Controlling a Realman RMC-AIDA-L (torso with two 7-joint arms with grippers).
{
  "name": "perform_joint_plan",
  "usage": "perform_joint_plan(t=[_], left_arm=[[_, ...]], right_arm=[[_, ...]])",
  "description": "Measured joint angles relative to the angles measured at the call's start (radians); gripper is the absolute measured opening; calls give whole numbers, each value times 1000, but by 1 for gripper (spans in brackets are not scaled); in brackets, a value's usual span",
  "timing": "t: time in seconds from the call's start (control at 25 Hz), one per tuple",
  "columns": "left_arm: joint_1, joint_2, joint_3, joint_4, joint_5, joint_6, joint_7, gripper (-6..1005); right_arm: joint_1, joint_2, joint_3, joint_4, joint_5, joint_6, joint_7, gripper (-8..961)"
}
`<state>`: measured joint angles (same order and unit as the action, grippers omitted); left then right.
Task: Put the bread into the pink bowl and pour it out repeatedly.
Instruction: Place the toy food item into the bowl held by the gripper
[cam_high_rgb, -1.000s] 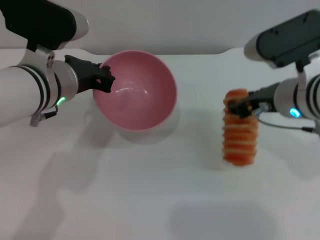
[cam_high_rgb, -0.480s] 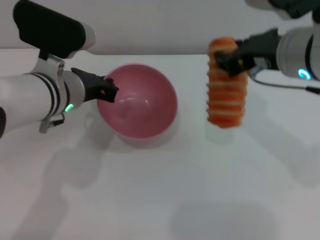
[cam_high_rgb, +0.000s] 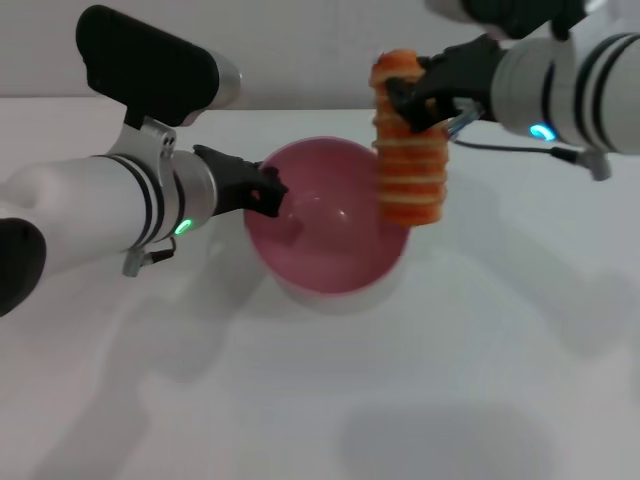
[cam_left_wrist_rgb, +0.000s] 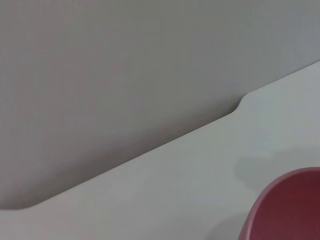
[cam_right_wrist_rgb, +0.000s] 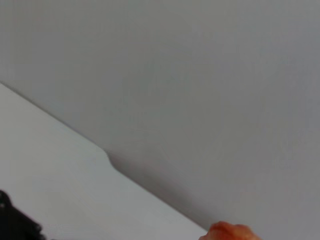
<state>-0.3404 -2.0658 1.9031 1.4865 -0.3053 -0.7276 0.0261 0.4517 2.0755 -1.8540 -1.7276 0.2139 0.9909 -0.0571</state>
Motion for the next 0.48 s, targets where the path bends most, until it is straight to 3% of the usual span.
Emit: perform_joint_plan(t=[0.48], left_arm=[[-14, 0, 15, 11, -1, 2, -8, 41]], right_arm=[[35, 3, -65, 98, 18, -107, 7, 227]])
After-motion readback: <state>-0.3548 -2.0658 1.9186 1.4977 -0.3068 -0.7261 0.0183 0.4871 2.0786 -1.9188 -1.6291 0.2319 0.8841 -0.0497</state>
